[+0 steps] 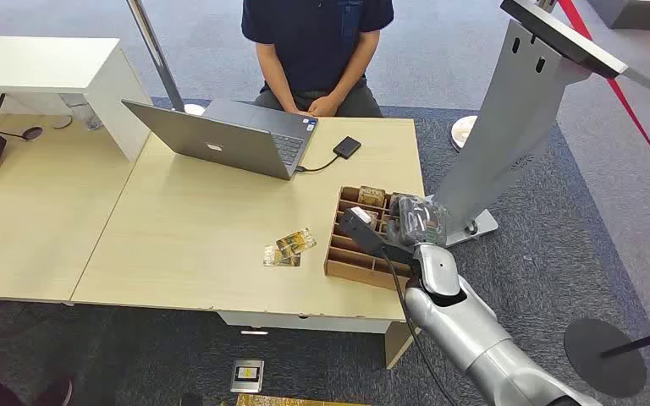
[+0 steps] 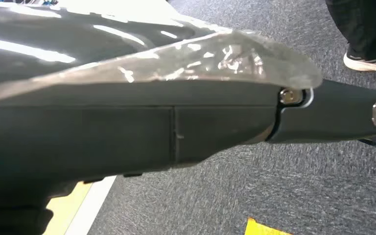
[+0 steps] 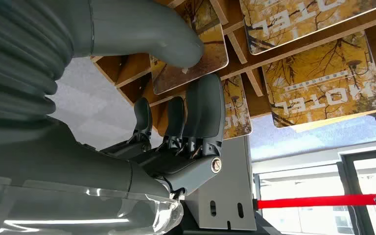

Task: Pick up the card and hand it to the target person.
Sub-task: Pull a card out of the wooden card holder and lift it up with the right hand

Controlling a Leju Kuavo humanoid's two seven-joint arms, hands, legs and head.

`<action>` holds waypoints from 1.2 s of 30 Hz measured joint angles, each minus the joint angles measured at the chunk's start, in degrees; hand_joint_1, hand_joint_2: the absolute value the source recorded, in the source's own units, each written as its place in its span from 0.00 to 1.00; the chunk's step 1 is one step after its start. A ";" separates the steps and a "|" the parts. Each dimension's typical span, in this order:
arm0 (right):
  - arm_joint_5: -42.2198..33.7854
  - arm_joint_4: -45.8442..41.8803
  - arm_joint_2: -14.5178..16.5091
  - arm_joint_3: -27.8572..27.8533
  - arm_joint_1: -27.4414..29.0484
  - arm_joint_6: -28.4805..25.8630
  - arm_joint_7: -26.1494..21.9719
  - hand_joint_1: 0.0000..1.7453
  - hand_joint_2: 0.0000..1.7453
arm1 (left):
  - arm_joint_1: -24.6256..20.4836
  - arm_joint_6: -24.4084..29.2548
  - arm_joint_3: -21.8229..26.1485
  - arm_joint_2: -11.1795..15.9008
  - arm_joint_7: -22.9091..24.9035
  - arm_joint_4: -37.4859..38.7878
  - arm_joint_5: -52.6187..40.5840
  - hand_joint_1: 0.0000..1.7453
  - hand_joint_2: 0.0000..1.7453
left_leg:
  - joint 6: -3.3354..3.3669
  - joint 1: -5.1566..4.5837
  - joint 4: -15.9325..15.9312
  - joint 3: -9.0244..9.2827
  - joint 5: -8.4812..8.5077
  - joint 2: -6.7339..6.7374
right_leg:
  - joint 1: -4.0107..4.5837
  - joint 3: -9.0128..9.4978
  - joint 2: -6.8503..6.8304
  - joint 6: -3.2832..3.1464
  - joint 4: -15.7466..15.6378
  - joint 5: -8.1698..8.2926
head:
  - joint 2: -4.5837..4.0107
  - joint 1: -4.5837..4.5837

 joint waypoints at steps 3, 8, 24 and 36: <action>0.00 0.00 -0.02 0.00 0.00 -0.02 -0.02 0.81 1.00 | 0.00 0.00 0.00 0.00 0.00 0.00 0.00 0.00 0.00 | 0.00 0.00 0.00 0.00 0.00 0.00 | 0.00 0.00 0.00 0.00 0.00 0.00 | 0.00 0.00; 0.00 -0.02 -0.02 0.00 0.00 -0.06 -0.04 0.80 1.00 | 0.00 0.00 0.00 0.00 0.01 0.00 0.00 0.00 0.00 | 0.00 0.00 0.00 0.00 0.00 0.00 | 0.00 0.00 0.00 0.00 0.00 0.00 | 0.00 0.00; 0.00 -0.02 -0.01 0.00 0.00 -0.09 -0.13 0.80 1.00 | 0.00 0.00 0.00 0.00 0.02 0.00 0.00 0.00 0.00 | 0.00 0.00 0.00 0.00 0.00 0.00 | 0.00 0.00 0.00 0.00 0.00 0.00 | 0.00 0.00; 0.00 -0.02 -0.02 0.00 0.00 -0.14 -0.15 0.79 1.00 | 0.00 0.00 0.00 0.00 0.02 0.00 0.00 0.00 0.00 | 0.00 0.00 0.00 0.00 0.00 0.00 | 0.00 0.00 0.00 0.00 0.00 0.00 | 0.00 0.00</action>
